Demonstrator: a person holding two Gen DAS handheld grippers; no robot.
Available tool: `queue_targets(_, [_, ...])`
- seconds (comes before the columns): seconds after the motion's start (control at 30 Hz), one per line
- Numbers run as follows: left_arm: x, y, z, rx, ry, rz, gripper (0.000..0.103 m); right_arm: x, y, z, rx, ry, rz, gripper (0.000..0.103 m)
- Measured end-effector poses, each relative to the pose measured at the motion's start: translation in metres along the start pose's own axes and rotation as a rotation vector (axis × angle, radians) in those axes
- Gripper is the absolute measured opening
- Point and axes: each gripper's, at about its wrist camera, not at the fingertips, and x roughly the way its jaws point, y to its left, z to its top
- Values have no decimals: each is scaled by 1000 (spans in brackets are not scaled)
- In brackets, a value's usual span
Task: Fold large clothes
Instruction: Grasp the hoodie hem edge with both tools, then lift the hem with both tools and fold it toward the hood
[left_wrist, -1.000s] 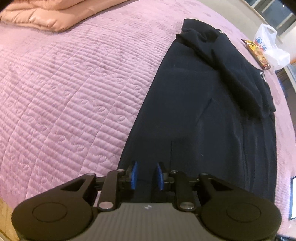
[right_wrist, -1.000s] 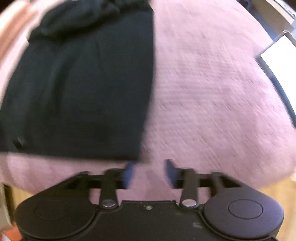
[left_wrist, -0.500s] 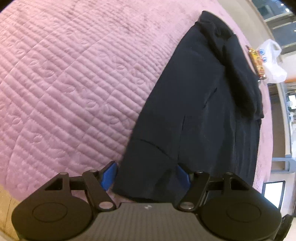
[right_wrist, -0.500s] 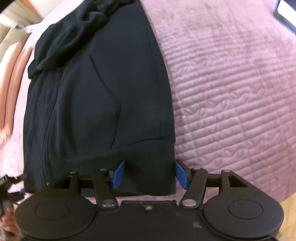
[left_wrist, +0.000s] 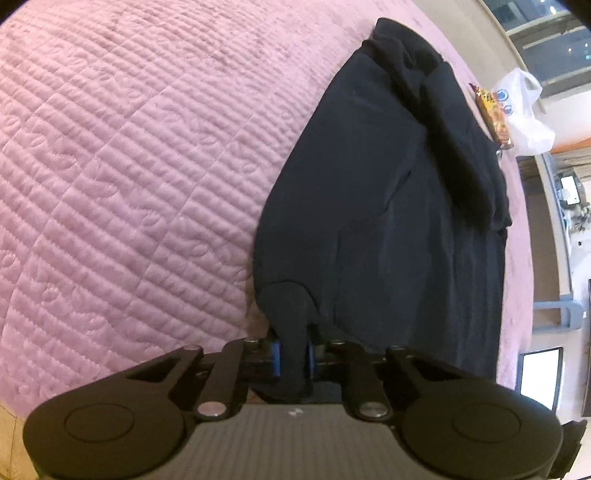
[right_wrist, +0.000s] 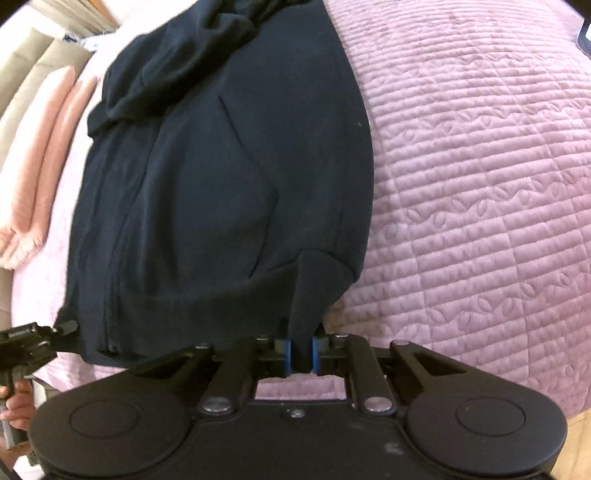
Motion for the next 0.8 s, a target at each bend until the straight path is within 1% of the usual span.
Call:
queue_targets(0.03, [-3, -3, 2, 20, -10, -4, 11, -5, 1, 3, 0, -15, 12, 12])
queue_targets(0.1, [-12, -18, 11, 51, -50, -49, 11, -16, 5, 13, -13, -54, 35, 12])
queue_targets(0.17, [-22, -32, 28, 37, -95, -140, 11, -28, 16, 27, -41, -101, 49, 11])
queue_targets(0.23, [-28, -48, 51, 48, -152, -212, 11, -37, 31, 47, -84, -159, 50, 11])
queue_targets(0.27, [-29, -57, 62, 58, -176, -231, 11, -39, 39, 60, -108, -195, 42, 11])
queue_targets(0.33, [-26, -75, 94, 79, -232, -286, 11, -42, 49, 93, -149, -270, 22, 11])
queue_targets(0.4, [-20, -91, 126, 102, -287, -306, 11, -39, 57, 126, -165, -346, 3, 11])
queue_targets(0.43, [-14, -100, 147, 102, -327, -310, 11, -37, 62, 147, -165, -402, -21, 12])
queue_targets(0.47, [-9, -107, 164, 101, -359, -312, 18, -33, 63, 162, -154, -442, -49, 13])
queue_targets(0.5, [-3, -112, 180, 89, -384, -303, 24, -28, 67, 182, -128, -479, -89, 22])
queue_targets(0.53, [1, -116, 195, 58, -401, -290, 44, -24, 68, 197, -107, -495, -115, 44])
queue_targets(0.57, [4, -116, 208, 26, -414, -298, 63, -22, 68, 208, -83, -503, -141, 53])
queue_targets(0.6, [5, -113, 216, 7, -436, -315, 67, -23, 69, 215, -61, -518, -149, 61])
queue_targets(0.63, [6, -110, 222, 5, -451, -312, 69, -24, 69, 217, -55, -532, -143, 62])
queue_targets(0.67, [11, -108, 226, 21, -447, -295, 69, -22, 70, 216, -58, -536, -139, 64])
queue_targets(0.7, [16, -107, 230, 54, -423, -268, 68, -18, 71, 215, -63, -528, -152, 68])
queue_targets(0.8, [36, -109, 242, 190, -335, -164, 67, 5, 72, 212, -72, -456, -213, 68])
